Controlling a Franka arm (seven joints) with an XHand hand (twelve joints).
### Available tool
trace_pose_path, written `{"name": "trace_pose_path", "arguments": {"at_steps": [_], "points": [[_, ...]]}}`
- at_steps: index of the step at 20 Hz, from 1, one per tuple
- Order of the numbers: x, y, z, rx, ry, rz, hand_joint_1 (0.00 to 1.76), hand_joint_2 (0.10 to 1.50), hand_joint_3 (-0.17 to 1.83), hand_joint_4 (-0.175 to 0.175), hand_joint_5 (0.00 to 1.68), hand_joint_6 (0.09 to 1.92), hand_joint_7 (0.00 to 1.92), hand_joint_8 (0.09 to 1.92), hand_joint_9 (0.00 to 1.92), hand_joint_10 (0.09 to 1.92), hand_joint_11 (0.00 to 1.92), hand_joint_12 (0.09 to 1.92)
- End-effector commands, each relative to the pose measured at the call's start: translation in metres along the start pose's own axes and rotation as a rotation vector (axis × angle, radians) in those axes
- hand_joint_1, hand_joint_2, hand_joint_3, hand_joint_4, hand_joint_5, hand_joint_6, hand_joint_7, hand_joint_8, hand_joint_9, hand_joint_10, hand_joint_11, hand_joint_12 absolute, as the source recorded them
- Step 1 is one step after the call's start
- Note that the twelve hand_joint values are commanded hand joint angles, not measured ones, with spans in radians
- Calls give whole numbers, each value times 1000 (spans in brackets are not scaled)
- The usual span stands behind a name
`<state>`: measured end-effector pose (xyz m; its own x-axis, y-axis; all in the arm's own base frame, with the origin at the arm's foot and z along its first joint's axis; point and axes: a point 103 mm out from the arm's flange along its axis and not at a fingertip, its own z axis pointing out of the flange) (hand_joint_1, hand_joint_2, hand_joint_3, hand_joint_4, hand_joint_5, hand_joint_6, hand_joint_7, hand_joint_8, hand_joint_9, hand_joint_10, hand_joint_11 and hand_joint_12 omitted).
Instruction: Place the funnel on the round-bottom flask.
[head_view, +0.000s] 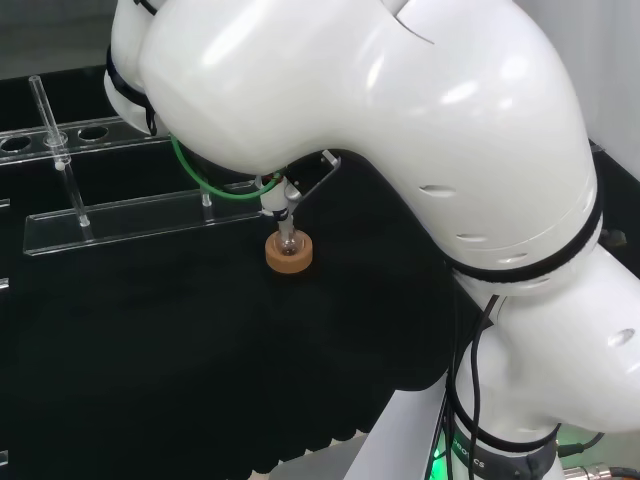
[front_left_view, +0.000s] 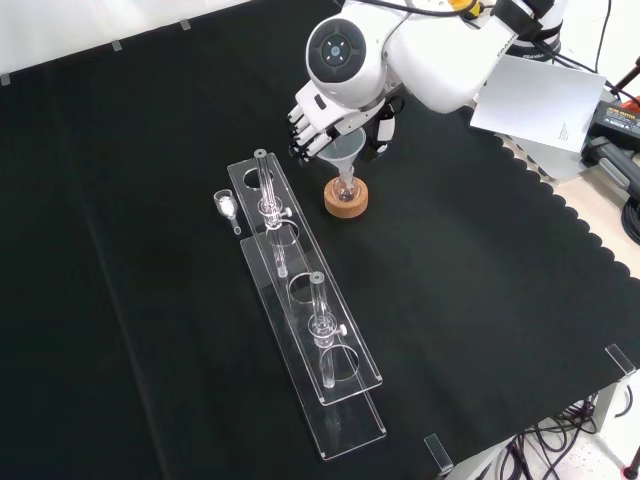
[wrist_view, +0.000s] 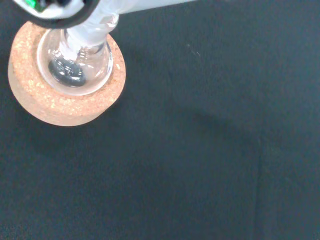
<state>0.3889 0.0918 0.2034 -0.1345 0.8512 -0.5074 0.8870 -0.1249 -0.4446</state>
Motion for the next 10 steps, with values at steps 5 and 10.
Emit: {"name": "trace_pose_path", "arguments": {"at_steps": [5,10], "points": [[-5,-4,6,-3,18,-14,737,600,622,-34,411,347,186,688,460,645,358,1347],[-3,-6,9,2,27,-28,724,604,600,-33,421,317,178,685,451,652,352,1352]]}}
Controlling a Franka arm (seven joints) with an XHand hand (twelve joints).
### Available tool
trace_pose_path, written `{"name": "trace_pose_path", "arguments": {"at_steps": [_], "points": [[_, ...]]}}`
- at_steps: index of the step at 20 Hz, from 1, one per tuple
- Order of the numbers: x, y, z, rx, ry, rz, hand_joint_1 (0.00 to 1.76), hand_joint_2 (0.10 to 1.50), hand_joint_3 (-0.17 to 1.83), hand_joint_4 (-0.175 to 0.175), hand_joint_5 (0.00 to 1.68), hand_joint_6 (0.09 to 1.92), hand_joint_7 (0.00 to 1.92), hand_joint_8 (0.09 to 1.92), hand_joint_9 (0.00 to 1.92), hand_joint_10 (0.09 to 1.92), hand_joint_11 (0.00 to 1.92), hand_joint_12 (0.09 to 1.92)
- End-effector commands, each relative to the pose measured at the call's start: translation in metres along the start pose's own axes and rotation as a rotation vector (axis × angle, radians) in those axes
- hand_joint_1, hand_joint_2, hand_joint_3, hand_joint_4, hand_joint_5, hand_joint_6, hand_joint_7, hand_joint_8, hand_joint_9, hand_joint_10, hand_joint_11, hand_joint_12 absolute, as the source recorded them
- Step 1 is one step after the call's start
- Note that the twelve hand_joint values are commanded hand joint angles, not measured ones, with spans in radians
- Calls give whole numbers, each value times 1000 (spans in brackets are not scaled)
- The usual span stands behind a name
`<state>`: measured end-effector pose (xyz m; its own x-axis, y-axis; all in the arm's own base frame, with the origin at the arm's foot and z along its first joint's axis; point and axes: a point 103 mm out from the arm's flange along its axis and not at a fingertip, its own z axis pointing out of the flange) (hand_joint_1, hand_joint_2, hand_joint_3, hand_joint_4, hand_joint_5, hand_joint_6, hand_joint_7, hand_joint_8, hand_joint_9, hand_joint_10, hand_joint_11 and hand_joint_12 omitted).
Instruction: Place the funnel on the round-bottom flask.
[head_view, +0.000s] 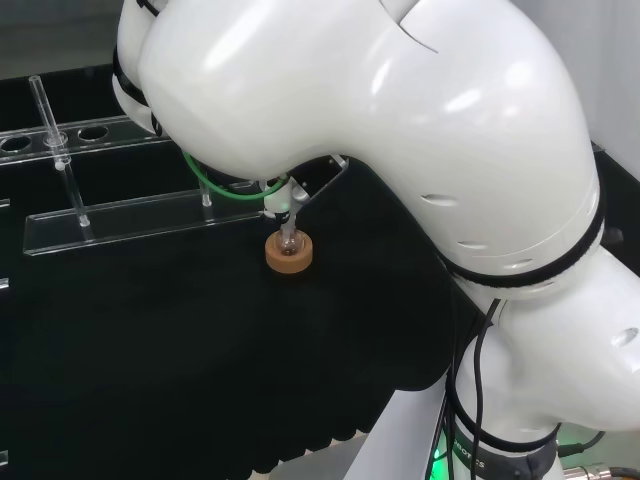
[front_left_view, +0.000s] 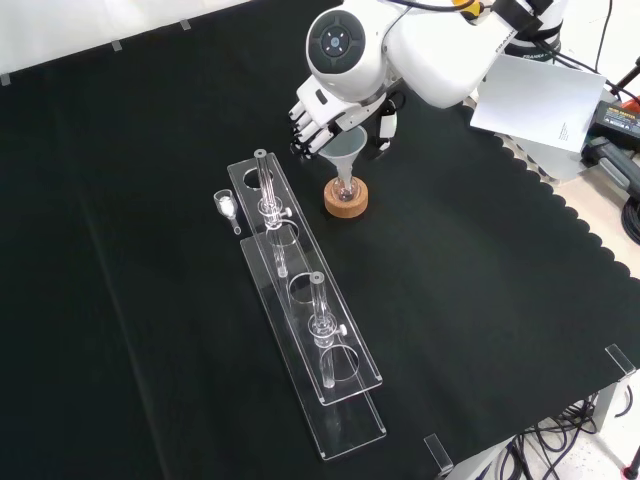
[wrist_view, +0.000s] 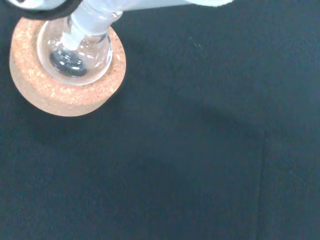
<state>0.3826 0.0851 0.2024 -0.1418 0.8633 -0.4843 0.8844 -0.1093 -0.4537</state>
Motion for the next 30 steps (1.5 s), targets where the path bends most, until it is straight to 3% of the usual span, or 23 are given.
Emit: {"name": "trace_pose_path", "arguments": {"at_steps": [1,10,14,16,19,21,24,30], "points": [[1,-2,3,1,8,-12,723,606,595,-34,423,311,176,684,449,654,352,1353],[4,-9,-1,-28,42,-28,710,608,584,-36,396,277,145,672,434,653,353,1351],[3,-11,-4,-38,75,-56,649,599,538,-38,332,166,57,661,355,684,323,1376],[3,-12,-5,-50,89,-64,570,598,452,-32,277,89,16,554,256,720,281,1413],[-1,-17,-6,-136,105,-62,488,616,321,-26,215,87,1,330,96,781,211,1461],[-4,-21,-8,-206,111,-63,470,632,270,-25,202,87,0,286,56,804,186,1477],[-12,-26,-13,-245,131,-64,470,662,210,-33,232,87,0,453,123,777,181,1472],[-40,-29,-22,-239,190,-65,490,692,186,-39,304,87,56,610,228,752,180,1448]]}}
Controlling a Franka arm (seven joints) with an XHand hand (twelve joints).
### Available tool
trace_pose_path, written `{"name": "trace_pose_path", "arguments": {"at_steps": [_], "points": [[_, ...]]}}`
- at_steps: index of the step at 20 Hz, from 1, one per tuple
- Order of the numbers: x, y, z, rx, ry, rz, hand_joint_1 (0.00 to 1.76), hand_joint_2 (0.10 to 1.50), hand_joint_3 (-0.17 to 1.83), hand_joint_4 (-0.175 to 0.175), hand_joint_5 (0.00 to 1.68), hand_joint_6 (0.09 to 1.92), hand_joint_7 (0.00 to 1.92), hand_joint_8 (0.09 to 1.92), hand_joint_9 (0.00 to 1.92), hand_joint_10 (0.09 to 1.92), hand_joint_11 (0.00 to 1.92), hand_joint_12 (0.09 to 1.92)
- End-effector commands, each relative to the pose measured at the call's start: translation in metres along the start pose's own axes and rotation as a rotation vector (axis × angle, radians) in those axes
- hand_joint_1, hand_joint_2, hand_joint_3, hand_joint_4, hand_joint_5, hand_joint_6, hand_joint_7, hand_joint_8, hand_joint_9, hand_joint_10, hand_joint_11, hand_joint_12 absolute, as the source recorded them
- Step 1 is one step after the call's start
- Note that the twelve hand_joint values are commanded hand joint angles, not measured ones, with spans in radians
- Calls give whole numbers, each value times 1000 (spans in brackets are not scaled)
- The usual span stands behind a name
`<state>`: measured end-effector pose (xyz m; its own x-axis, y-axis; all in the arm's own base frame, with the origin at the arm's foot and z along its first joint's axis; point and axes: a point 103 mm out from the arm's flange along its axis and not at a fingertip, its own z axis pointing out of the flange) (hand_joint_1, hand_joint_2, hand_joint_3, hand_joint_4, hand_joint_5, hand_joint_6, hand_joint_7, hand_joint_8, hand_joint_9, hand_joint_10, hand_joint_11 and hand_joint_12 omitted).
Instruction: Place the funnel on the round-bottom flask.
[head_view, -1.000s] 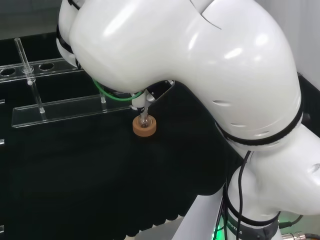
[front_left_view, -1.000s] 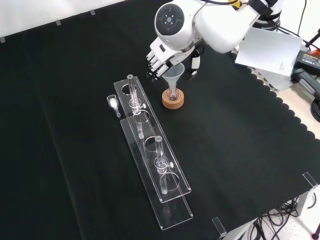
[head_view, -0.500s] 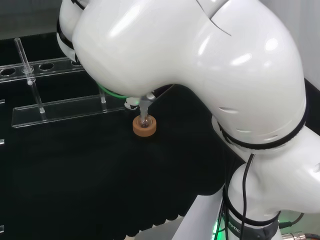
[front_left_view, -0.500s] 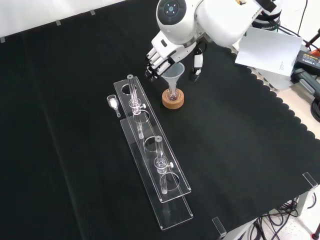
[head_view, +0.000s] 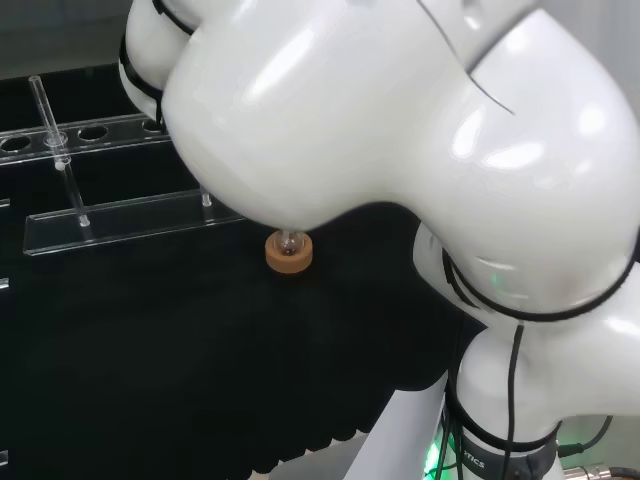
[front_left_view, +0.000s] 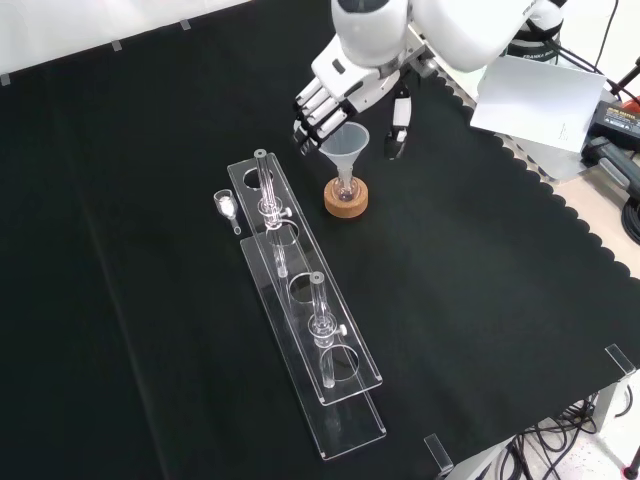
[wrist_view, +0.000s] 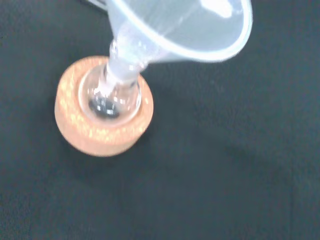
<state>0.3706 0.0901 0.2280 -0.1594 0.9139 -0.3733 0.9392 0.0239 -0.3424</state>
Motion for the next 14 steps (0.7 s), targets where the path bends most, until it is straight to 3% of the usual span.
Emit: {"name": "trace_pose_path", "arguments": {"at_steps": [1,14], "points": [[-37,-7,-12,-68,94,3,493,694,185,-40,309,87,66,620,241,745,183,1440],[-102,-4,-22,-114,175,39,521,710,187,-42,360,87,143,660,324,713,215,1416]]}}
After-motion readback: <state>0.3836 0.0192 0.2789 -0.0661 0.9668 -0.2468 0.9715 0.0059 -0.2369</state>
